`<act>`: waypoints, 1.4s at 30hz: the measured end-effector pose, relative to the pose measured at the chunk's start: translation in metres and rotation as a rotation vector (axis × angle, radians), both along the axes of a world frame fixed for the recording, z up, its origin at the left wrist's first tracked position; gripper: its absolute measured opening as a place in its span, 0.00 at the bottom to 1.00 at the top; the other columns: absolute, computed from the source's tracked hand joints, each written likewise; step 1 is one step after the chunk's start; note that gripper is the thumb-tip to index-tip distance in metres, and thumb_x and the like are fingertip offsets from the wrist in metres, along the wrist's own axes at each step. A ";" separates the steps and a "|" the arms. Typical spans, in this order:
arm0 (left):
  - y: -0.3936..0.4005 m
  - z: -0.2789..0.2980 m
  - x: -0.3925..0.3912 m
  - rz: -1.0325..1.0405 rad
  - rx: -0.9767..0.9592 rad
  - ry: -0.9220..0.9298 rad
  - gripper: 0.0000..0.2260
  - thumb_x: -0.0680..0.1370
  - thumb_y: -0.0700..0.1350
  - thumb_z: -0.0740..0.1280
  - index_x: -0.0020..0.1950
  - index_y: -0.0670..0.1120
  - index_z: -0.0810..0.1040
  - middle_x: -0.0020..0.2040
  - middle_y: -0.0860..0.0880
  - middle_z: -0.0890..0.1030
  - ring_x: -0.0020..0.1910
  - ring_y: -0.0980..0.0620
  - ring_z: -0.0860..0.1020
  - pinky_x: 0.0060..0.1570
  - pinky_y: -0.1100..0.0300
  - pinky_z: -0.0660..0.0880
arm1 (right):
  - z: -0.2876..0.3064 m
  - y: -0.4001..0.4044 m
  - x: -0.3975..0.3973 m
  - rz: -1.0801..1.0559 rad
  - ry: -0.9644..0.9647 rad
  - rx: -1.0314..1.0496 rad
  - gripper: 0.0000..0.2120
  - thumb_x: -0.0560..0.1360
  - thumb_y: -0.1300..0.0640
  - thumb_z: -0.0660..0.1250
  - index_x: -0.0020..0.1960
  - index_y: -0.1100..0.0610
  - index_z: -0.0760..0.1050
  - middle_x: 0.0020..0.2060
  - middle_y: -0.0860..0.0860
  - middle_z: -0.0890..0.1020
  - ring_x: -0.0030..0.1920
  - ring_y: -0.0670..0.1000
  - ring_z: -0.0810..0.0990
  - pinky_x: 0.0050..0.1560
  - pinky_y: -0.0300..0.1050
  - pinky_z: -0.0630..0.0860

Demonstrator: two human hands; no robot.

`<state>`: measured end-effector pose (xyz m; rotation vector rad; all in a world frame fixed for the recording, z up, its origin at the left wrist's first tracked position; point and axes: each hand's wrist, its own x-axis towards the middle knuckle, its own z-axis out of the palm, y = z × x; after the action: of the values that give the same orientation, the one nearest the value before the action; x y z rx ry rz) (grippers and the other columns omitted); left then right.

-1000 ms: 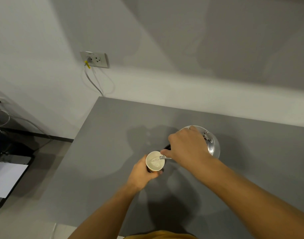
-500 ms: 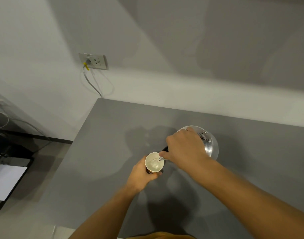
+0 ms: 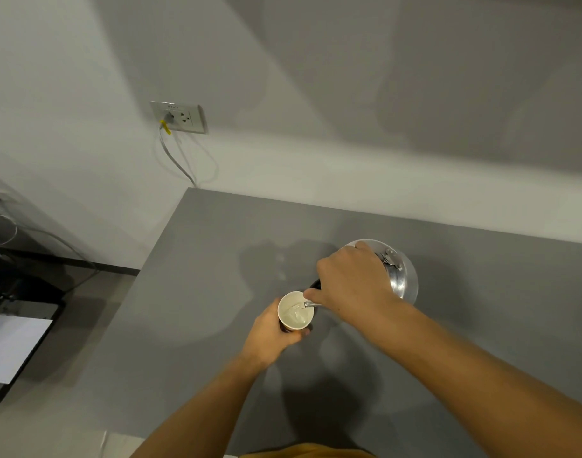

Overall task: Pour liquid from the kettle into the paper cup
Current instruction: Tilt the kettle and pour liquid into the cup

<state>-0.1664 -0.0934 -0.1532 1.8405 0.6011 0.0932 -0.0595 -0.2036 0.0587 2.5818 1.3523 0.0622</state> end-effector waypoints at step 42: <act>0.000 0.004 0.000 0.001 0.008 0.030 0.29 0.67 0.49 0.83 0.59 0.71 0.74 0.57 0.61 0.85 0.57 0.63 0.82 0.55 0.67 0.76 | -0.004 0.006 0.005 0.053 -0.025 -0.031 0.26 0.73 0.40 0.67 0.28 0.52 0.58 0.24 0.50 0.62 0.34 0.55 0.68 0.43 0.48 0.59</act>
<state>-0.1662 -0.0934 -0.1496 1.8521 0.6233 0.0691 -0.0544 -0.1972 0.0549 2.5114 1.4016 0.0813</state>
